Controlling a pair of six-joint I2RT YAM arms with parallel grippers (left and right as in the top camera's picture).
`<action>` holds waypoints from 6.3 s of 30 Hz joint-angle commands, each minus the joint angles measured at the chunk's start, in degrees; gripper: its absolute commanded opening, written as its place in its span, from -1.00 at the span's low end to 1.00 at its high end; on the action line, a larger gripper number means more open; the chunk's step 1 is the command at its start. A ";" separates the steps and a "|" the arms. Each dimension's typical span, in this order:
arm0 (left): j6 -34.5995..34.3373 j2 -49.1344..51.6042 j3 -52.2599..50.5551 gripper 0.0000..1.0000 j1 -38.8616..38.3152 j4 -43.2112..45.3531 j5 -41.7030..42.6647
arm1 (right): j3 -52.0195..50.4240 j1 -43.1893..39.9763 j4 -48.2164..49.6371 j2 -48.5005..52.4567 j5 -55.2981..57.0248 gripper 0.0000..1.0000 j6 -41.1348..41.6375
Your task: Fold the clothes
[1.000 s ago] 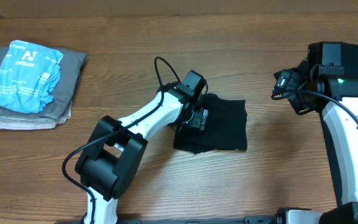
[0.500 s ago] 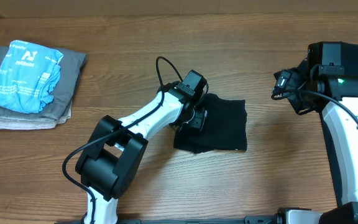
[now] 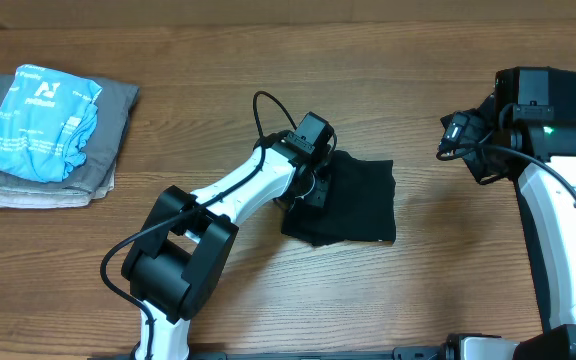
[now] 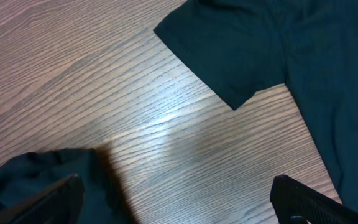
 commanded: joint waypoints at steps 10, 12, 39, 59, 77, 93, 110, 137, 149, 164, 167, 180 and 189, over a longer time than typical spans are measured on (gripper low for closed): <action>0.76 -0.20 7.13 -0.92 -0.37 -4.44 -2.67 | 0.46 -0.17 0.28 -0.37 0.79 1.00 -0.17; 0.52 -1.68 10.75 -0.92 -0.37 -6.67 -4.24 | 0.46 -0.17 0.28 -0.37 0.79 1.00 -0.17; 2.95 -3.93 43.21 -0.92 17.51 -25.64 -15.02 | 0.46 -0.17 0.28 -0.37 0.79 1.00 -0.15; -5.51 -3.87 62.34 -0.92 52.26 -29.42 2.51 | 0.46 -0.17 0.28 -0.37 0.79 1.00 -0.15; -2.75 -2.14 61.75 -0.92 61.44 -24.76 -5.46 | 0.46 -0.17 0.28 -0.37 0.79 1.00 -0.17; 4.68 6.14 61.66 -0.92 62.42 -21.75 -5.46 | 0.46 -0.17 0.28 -0.37 0.79 1.00 -0.15; 2.56 9.70 61.46 -0.85 66.42 -29.40 -5.49 | 0.46 -0.17 0.28 -0.37 0.79 1.00 -0.17; -0.81 10.14 61.07 -0.91 70.88 -41.27 -3.61 | 0.46 -0.17 0.31 -0.37 0.79 1.00 -0.15; -2.93 23.04 60.72 -0.92 72.83 -42.21 -8.79 | 0.46 -0.17 0.31 -0.37 0.76 1.00 -0.15; -2.84 5.27 61.02 -0.91 73.72 -43.01 7.39 | 0.46 -0.17 0.28 -0.37 0.79 1.00 -0.15; -2.80 -0.42 61.02 -0.92 71.71 -44.65 8.79 | 0.46 -0.17 0.28 -0.37 0.79 1.00 -0.15; -1.77 -8.20 61.02 0.99 54.75 -46.69 9.35 | 0.46 -0.17 0.28 -0.37 0.79 1.00 -0.17; -1.77 -8.02 61.02 0.99 50.56 -46.69 9.33 | 0.46 -0.17 0.31 -0.37 0.79 1.00 -0.15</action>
